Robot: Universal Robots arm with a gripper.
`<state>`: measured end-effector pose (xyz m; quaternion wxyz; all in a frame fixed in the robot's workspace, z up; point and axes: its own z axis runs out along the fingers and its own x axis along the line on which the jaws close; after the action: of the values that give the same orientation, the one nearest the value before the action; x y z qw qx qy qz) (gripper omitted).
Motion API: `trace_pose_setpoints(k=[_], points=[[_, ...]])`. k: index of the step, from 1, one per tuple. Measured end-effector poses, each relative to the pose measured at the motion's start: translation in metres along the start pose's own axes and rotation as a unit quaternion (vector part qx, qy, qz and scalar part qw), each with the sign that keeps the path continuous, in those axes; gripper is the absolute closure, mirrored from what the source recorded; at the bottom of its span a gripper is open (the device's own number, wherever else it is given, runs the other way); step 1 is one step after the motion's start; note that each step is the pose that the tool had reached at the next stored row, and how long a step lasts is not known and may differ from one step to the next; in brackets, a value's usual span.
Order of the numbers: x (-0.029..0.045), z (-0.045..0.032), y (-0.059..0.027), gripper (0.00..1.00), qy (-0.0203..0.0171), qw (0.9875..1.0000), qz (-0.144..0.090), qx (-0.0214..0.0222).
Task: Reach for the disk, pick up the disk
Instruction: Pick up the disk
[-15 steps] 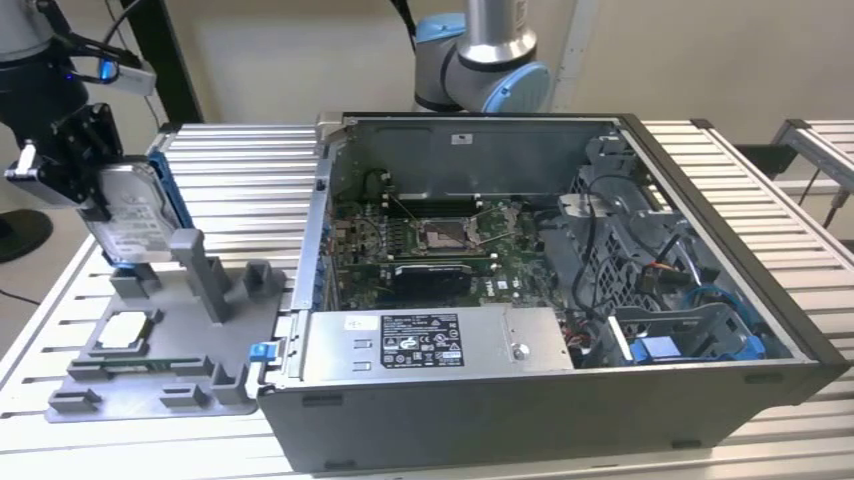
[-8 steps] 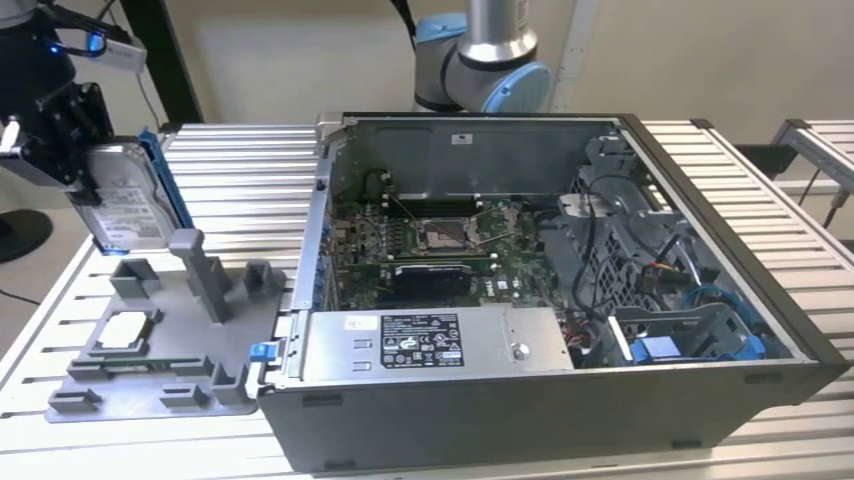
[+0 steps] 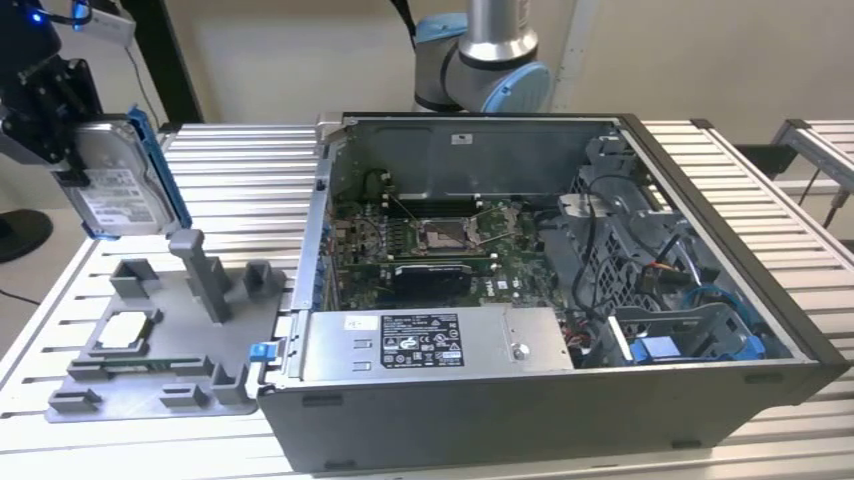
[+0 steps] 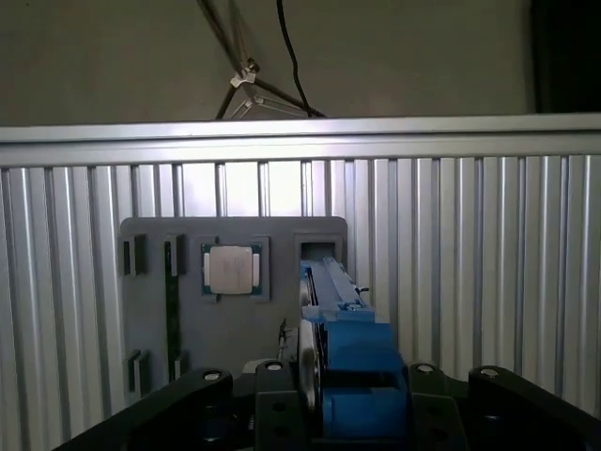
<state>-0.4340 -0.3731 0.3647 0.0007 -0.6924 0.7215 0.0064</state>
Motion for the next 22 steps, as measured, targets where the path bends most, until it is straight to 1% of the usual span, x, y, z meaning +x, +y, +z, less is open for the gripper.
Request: trace_pose_setpoints(k=[6, 7, 10, 14, 22], points=[[-0.0002, -0.0251, 0.0002, 1.0, 0.0, 1.0, 0.0, 0.0001], [-0.0002, -0.0281, 0.0002, 1.0, 0.0, 1.0, 0.0, 0.0], [-0.0003, -0.0336, 0.0003, 1.0, -0.0001, 1.0, 0.0, 0.0002], [-0.0004, -0.0442, 0.0003, 1.0, -0.0001, 1.0, 0.0, 0.0001], [-0.0007, -0.07, 0.0006, 1.0, -0.0001, 1.0, 0.0, 0.0001]])
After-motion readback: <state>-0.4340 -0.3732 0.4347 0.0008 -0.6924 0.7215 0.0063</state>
